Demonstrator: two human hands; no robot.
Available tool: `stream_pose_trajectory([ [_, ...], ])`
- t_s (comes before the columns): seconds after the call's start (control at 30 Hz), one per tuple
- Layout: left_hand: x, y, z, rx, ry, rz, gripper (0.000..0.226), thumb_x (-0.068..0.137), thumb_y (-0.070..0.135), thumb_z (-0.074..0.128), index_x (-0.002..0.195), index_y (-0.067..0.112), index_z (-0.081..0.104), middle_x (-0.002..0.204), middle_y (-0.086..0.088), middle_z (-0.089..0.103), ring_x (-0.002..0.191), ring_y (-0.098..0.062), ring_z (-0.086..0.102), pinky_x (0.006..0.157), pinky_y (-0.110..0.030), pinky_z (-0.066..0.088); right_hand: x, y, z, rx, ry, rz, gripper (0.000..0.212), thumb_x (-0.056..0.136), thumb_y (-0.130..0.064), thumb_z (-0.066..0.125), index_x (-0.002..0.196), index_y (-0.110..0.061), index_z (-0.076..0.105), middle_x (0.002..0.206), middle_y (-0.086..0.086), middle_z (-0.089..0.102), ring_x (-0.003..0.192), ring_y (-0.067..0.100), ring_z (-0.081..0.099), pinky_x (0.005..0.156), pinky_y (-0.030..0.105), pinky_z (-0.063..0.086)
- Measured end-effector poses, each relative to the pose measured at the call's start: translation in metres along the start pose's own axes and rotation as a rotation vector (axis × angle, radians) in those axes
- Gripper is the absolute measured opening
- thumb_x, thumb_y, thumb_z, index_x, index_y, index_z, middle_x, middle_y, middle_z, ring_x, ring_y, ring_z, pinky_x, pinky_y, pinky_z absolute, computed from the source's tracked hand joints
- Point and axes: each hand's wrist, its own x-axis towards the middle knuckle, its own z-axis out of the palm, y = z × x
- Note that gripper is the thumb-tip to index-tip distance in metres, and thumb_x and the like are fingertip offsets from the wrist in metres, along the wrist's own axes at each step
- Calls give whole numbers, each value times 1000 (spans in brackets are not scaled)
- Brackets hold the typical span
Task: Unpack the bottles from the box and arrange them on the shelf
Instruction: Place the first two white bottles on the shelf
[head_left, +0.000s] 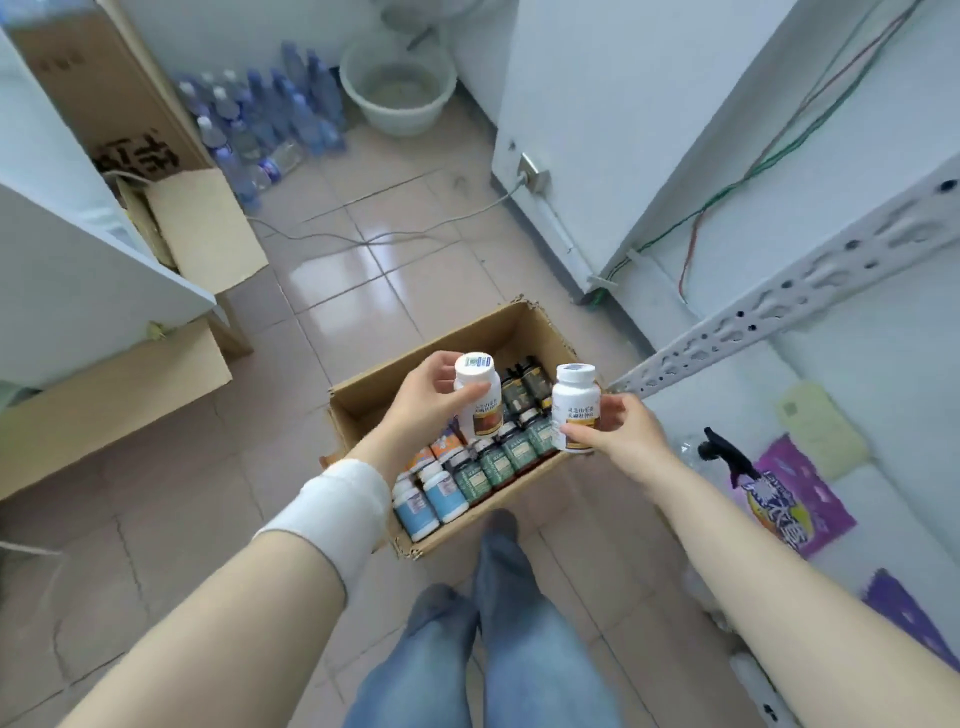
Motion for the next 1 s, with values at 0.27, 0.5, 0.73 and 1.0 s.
stream_pose_trajectory([
  [0.27,-76,150,43,52,-216,396,27,89,20,61,112,14,50,102,2,60,91,-10,60,71,-17,50,-127,-33,-105,223,306,-174,48,68,-22,82,109,-13,60,96,-1,69,88,19,65,65,24,47],
  [0.5,-144,258,126,36,-406,693,23,91,21,59,112,19,50,109,-2,62,105,-21,60,88,-33,51,-233,-36,-212,268,555,-359,41,68,-14,81,100,-20,55,85,-11,64,77,3,61,74,20,48],
  [0.73,-194,353,212,104,-519,947,22,92,22,57,114,18,55,108,-1,65,99,-15,63,84,-29,52,-309,-19,-314,288,806,-465,42,69,-18,80,103,-22,56,87,-14,65,78,-1,61,65,9,47],
  [1.0,-185,430,311,265,-579,1036,26,90,33,59,112,21,54,108,4,63,101,-14,62,93,-36,51,-315,-22,-405,327,991,-442,49,71,-22,79,113,-17,54,100,-5,64,89,12,62,71,21,44],
])
